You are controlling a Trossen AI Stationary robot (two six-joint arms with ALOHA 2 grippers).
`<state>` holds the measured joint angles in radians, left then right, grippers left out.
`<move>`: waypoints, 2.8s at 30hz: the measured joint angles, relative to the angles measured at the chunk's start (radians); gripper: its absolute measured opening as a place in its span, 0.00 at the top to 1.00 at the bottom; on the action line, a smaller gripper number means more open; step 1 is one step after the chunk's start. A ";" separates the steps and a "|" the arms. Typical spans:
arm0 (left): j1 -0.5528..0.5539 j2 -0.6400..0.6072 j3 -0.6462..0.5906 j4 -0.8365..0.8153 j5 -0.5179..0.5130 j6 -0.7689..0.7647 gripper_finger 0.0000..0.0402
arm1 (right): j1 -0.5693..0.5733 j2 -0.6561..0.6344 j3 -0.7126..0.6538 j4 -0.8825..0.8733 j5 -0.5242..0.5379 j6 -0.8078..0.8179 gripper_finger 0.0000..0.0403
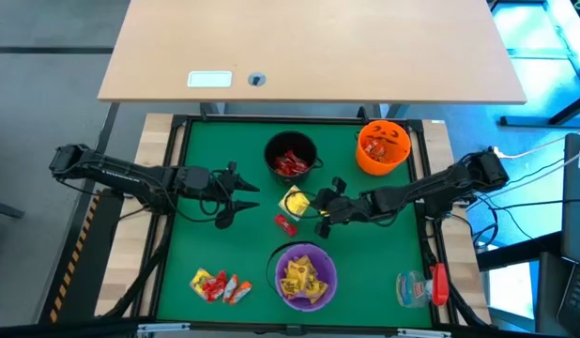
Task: Sort candy
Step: Put the yellow candy into the purple bucket, then put the red candy into the black bucket
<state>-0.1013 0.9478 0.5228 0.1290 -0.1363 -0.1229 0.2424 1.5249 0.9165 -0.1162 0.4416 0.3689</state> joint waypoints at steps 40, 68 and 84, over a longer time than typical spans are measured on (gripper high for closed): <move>0.004 0.015 0.001 0.236 -0.084 0.082 0.52 | 0.425 -0.052 0.002 0.167 0.037 0.198 1.00; -0.005 0.015 0.001 0.240 0.026 -0.023 0.52 | 0.417 -0.051 0.002 0.037 -0.010 0.199 1.00; -0.033 0.220 0.000 0.244 0.121 -0.005 0.52 | 0.418 -0.055 0.023 0.060 0.036 0.145 0.55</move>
<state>-0.1345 1.1676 0.5228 0.3726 -0.0152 -0.1275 0.6605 1.4700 0.9398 -0.0566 0.4779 0.5140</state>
